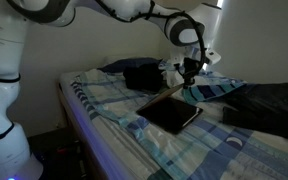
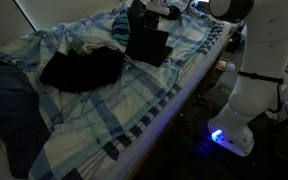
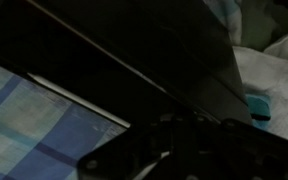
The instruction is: Open the laptop
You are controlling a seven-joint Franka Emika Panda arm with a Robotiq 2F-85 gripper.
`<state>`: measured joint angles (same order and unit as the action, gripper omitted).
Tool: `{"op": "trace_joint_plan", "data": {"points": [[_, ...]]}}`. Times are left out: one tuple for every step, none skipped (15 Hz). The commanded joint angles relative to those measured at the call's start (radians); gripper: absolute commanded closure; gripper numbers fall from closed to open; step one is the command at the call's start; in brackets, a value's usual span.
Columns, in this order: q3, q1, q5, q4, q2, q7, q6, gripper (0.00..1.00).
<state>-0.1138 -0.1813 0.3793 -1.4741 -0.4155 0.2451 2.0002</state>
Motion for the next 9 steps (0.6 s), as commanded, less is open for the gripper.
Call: {"op": "trace_joint_plan", "data": {"points": [[0.01,0.013,0.004,-0.034,0.051,0.032,0.002,1.0],[0.01,0.017,0.001,-0.035,0.058,0.033,-0.005,1.0],[0.011,0.021,-0.001,-0.036,0.065,0.041,-0.019,1.0],[0.012,0.025,-0.002,-0.037,0.069,0.042,-0.027,1.0],[0.013,0.03,-0.004,-0.04,0.075,0.047,-0.031,1.0],[0.013,0.035,-0.004,-0.042,0.079,0.054,-0.036,1.0],[0.015,0.038,-0.004,-0.044,0.083,0.054,-0.041,1.0],[0.017,0.042,-0.003,-0.046,0.086,0.051,-0.048,1.0],[0.019,0.045,-0.002,-0.049,0.087,0.049,-0.055,1.0]]}}
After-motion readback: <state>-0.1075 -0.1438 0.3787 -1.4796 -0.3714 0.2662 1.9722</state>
